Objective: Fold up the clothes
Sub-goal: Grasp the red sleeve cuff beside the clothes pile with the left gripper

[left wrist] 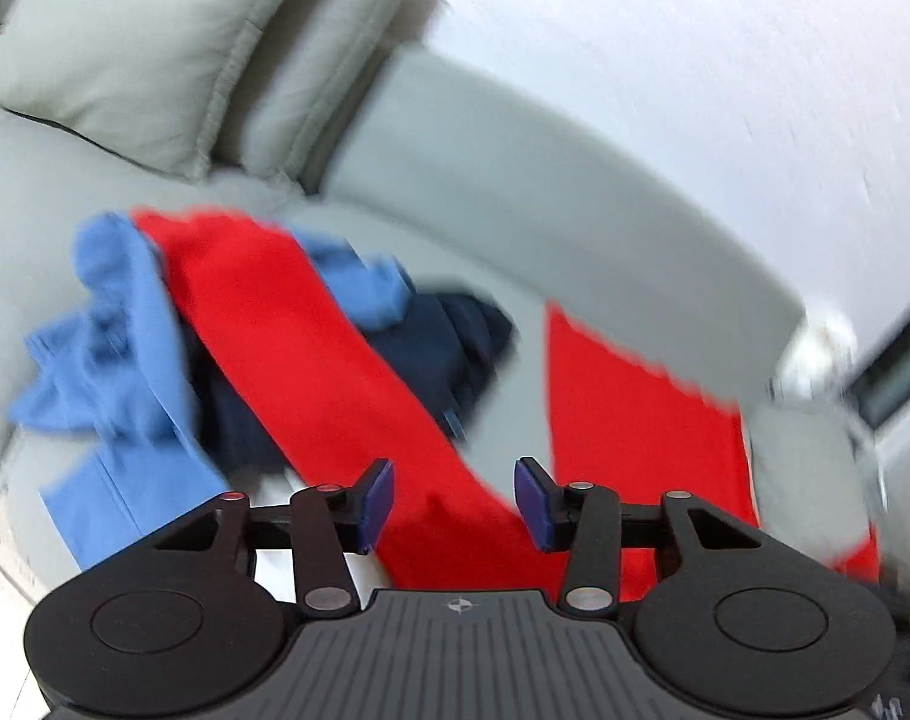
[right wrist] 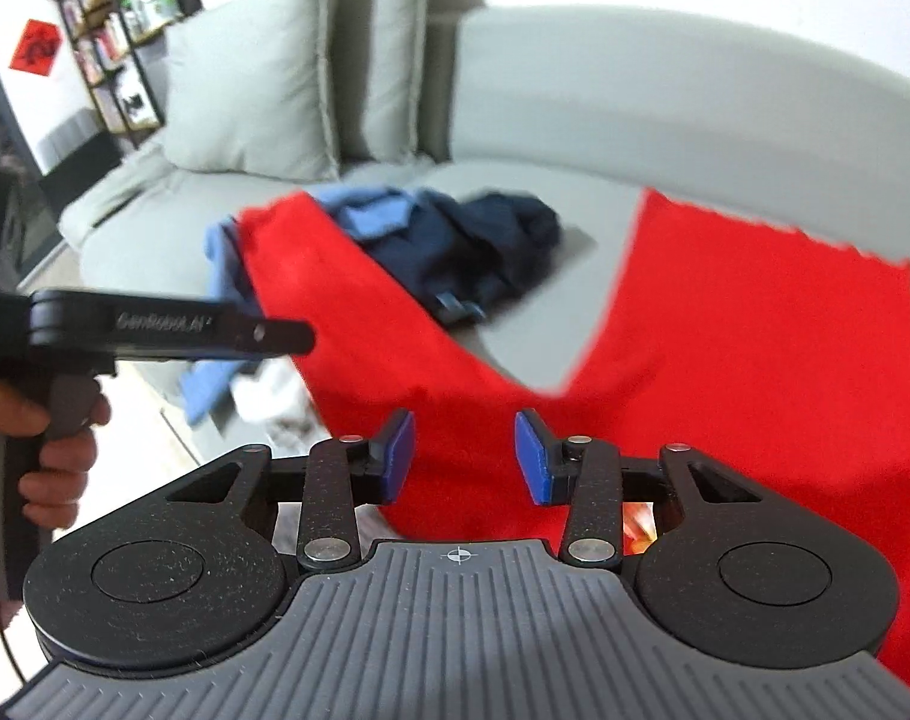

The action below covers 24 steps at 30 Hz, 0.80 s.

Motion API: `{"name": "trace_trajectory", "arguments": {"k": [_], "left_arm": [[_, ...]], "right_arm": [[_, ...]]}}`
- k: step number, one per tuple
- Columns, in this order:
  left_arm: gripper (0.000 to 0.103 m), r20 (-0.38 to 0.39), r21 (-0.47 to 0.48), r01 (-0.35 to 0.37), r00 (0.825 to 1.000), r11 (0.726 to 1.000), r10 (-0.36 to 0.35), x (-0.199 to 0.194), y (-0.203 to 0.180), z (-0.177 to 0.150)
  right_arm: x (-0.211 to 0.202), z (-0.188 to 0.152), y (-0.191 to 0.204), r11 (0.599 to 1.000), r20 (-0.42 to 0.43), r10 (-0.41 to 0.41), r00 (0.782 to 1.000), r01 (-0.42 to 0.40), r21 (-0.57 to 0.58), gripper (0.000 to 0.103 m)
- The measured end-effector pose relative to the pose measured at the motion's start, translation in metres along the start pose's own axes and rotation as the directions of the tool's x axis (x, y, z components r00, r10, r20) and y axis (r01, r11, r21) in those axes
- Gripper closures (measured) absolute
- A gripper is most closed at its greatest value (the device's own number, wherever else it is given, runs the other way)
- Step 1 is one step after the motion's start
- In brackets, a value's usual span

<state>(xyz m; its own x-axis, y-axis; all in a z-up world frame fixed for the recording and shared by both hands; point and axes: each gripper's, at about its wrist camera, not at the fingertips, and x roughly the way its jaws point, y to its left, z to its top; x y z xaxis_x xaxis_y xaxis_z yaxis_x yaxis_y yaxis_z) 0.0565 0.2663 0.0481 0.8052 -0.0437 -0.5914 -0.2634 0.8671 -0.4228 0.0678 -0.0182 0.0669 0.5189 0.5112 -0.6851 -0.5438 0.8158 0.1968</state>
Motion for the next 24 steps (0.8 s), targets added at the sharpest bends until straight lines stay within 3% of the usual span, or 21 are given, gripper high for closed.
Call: {"name": "trace_trajectory", "arguments": {"k": [5,12,18,20,24], "left_arm": [[0.068,0.086,-0.066,-0.049,0.995,0.997,0.054,0.015,0.038,0.035],[0.068,0.115,-0.152,-0.066,0.990,0.986,0.083,0.046,0.076,0.067],[0.073,0.102,-0.218,-0.052,0.992,0.975,0.075,0.070,0.110,0.078],[0.078,0.078,-0.238,-0.060,0.994,0.969,0.081,0.075,0.117,0.076],[0.078,0.048,-0.258,-0.086,0.994,0.962,0.102,0.080,0.128,0.066]], "right_arm": [[0.018,0.020,0.026,0.997,0.023,0.046,0.999,-0.044,-0.057,0.062],[0.055,0.048,0.054,0.992,0.031,0.091,0.995,-0.087,-0.090,0.062],[0.083,0.051,0.058,0.990,-0.009,0.102,0.995,-0.103,-0.097,0.062],[0.089,0.050,0.055,0.991,-0.026,0.095,0.995,-0.097,-0.093,0.062],[0.100,0.047,0.047,0.994,-0.056,0.079,0.995,-0.083,-0.071,0.062]]}}
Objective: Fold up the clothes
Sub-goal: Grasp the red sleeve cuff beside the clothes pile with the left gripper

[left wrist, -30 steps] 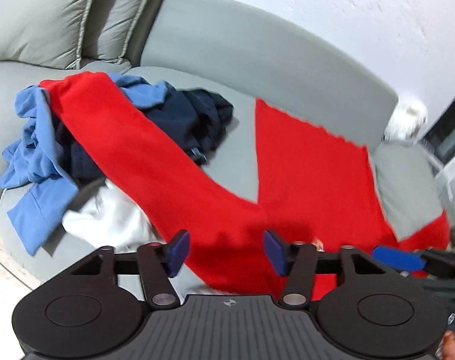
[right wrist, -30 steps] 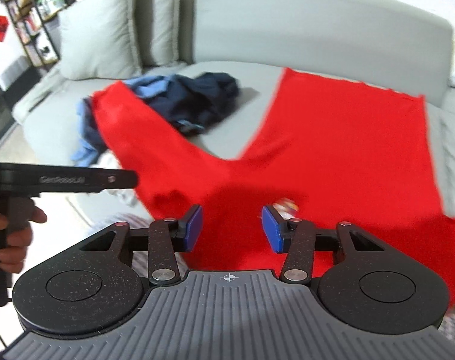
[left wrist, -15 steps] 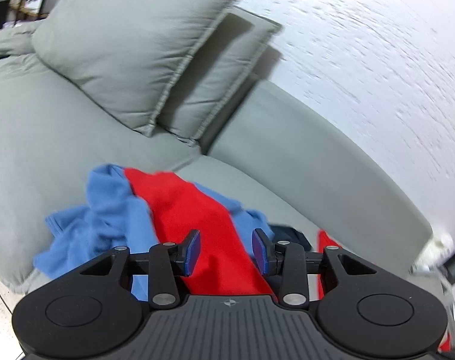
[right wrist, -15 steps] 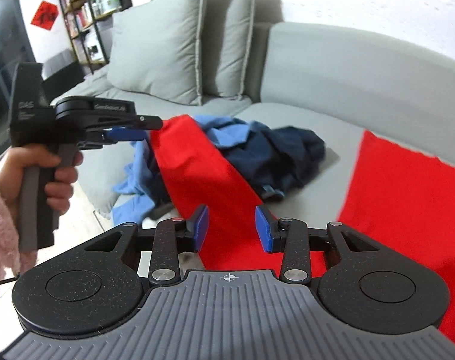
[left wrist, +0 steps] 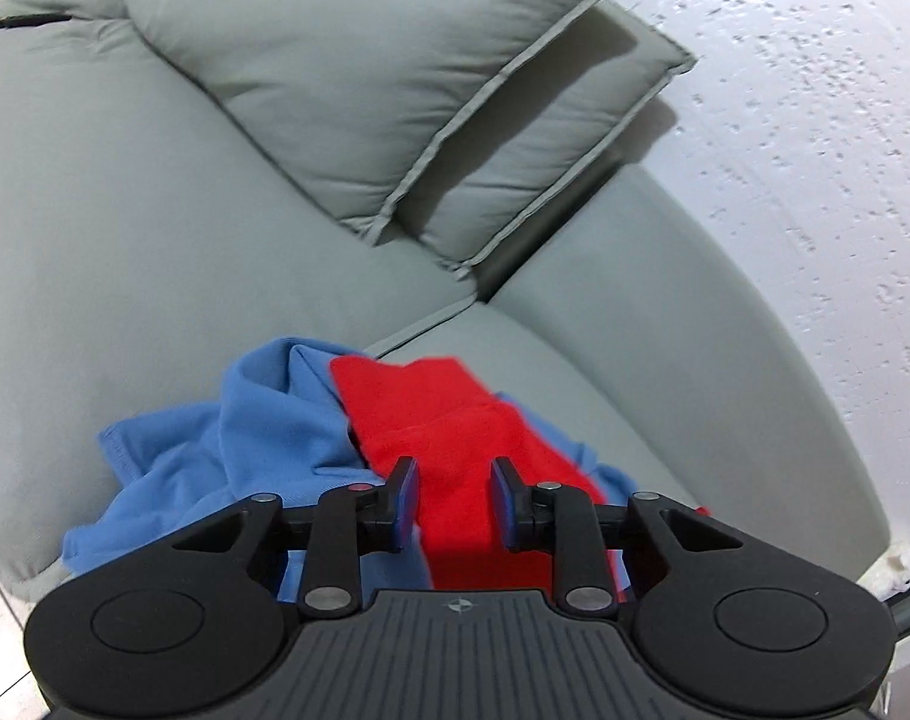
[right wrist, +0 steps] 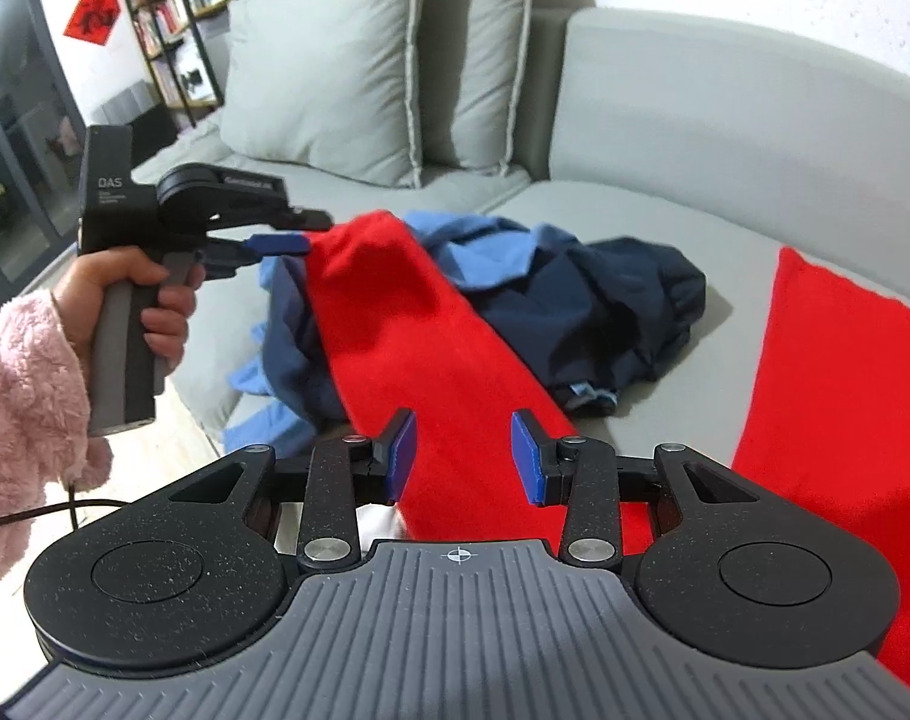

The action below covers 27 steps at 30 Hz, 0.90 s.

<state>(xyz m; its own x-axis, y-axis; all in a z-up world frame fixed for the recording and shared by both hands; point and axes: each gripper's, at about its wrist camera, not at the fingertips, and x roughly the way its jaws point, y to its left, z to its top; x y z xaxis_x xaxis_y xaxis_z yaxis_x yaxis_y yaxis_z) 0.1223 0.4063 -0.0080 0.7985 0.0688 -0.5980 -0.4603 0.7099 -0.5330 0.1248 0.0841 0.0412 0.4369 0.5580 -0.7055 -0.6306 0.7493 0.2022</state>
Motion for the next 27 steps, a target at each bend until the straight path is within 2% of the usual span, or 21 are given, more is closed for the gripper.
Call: {"name": "trace_trajectory", "arguments": {"k": [5,9,12,15,18,23,27], "left_arm": [[0.078,0.010,-0.018,-0.006,1.000,1.000,0.006,-0.005,0.003,-0.006],[0.078,-0.012,0.027,-0.066,0.998,0.997,0.067,-0.001,-0.001,-0.004],[0.077,-0.037,0.026,-0.107,0.993,0.994,0.108,-0.002,-0.002,-0.002],[0.075,-0.041,0.021,-0.089,0.995,0.996,0.090,0.003,0.000,0.001],[0.075,-0.090,-0.005,-0.098,0.991,0.995,0.097,0.022,0.007,0.005],[0.061,-0.116,-0.097,-0.059,0.992,0.993,0.047,0.039,0.020,0.009],[0.068,-0.088,-0.150,-0.047,0.995,0.988,0.034,0.043,0.024,0.012]], "right_arm": [[0.006,-0.003,-0.008,1.000,-0.018,-0.009,1.000,0.009,0.020,0.062],[0.008,-0.006,-0.012,1.000,-0.029,-0.008,1.000,0.009,0.027,0.061],[0.008,-0.008,-0.013,1.000,-0.036,-0.009,0.999,0.009,0.017,0.060],[0.007,-0.010,-0.014,1.000,-0.041,-0.004,0.999,0.004,0.014,0.058],[0.008,-0.011,-0.017,1.000,-0.044,-0.004,0.999,0.005,0.017,0.058],[0.007,-0.011,-0.021,1.000,-0.044,-0.006,0.999,0.007,0.024,0.057],[0.005,-0.011,-0.023,0.999,-0.040,-0.017,0.999,0.019,0.027,0.057]]}}
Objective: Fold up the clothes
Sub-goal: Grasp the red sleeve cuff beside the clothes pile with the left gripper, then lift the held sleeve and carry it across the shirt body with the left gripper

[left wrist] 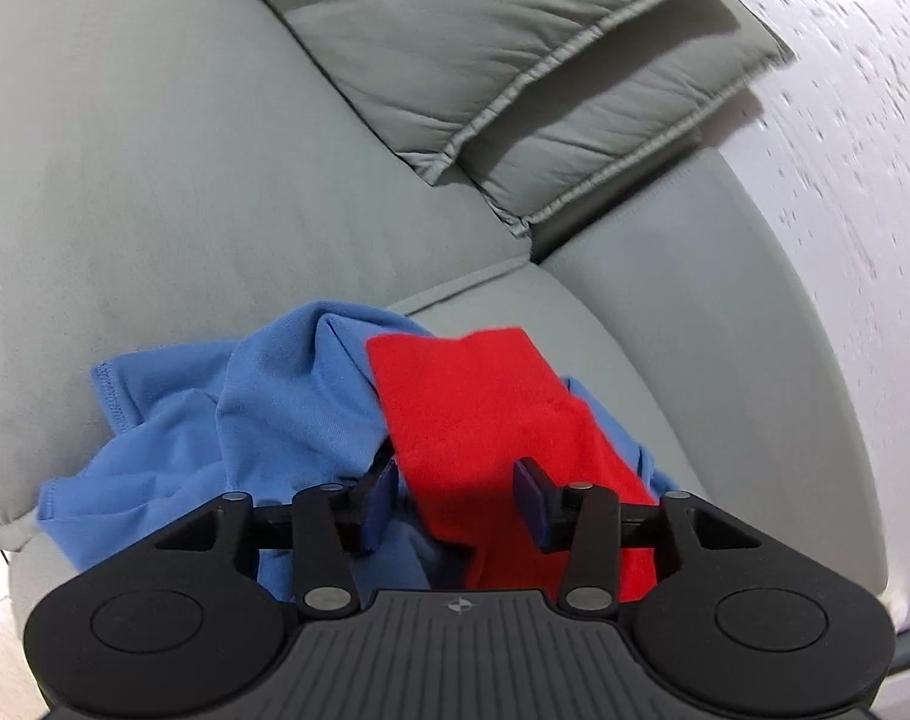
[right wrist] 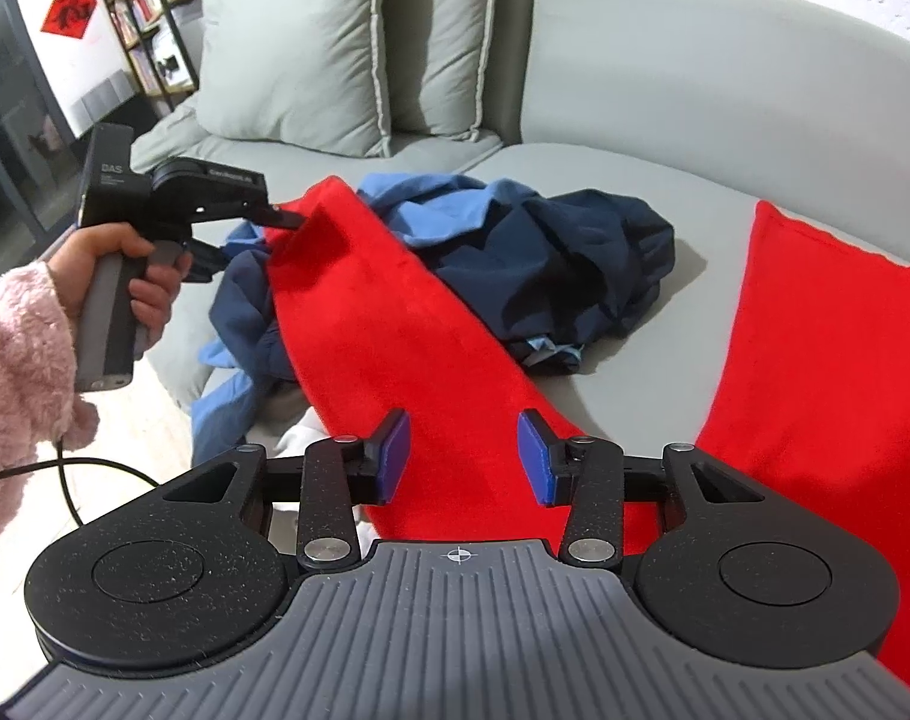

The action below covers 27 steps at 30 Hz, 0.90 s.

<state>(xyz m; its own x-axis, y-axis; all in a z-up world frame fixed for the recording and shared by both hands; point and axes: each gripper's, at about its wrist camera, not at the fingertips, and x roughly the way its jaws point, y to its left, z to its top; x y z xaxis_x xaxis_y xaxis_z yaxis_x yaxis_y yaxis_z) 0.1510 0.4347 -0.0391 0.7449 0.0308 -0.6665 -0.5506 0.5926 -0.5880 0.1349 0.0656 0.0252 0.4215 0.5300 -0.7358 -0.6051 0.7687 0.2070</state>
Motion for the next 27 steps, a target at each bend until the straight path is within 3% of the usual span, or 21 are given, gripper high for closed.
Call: {"name": "trace_trajectory", "arguments": {"k": [3,5,13,15,19,25,27], "left_arm": [[0.079,0.071,0.039,-0.022,0.997,0.999,0.019,-0.012,-0.008,-0.002],[0.100,0.110,0.077,-0.036,0.994,0.996,0.028,-0.022,-0.014,-0.005],[0.100,0.264,0.279,-0.085,0.965,0.956,0.009,-0.059,-0.060,-0.021],[0.100,0.285,0.347,-0.090,0.959,0.933,-0.013,-0.068,-0.080,-0.030],[0.100,0.300,0.512,-0.086,0.950,0.854,-0.084,-0.083,-0.132,-0.064],[0.100,0.240,0.621,-0.033,0.959,0.783,-0.150,-0.089,-0.181,-0.104],[0.100,0.204,0.664,-0.006,0.964,0.747,-0.173,-0.093,-0.203,-0.124]], "right_arm": [[-0.001,0.000,-0.002,1.000,0.001,-0.009,1.000,0.009,0.007,0.057],[-0.004,-0.001,-0.002,1.000,0.006,-0.016,1.000,0.016,-0.008,0.057],[-0.016,-0.006,-0.005,0.999,0.028,-0.039,0.999,0.039,0.009,0.060],[-0.022,-0.008,-0.007,0.998,0.039,-0.056,0.998,0.055,0.015,0.066],[-0.039,-0.014,-0.021,0.995,0.054,-0.074,0.996,0.069,0.078,0.071],[-0.077,-0.027,-0.047,0.981,0.084,-0.114,0.990,0.099,0.168,0.071],[-0.094,-0.036,-0.055,0.977,0.098,-0.135,0.986,0.116,0.176,0.071]]}}
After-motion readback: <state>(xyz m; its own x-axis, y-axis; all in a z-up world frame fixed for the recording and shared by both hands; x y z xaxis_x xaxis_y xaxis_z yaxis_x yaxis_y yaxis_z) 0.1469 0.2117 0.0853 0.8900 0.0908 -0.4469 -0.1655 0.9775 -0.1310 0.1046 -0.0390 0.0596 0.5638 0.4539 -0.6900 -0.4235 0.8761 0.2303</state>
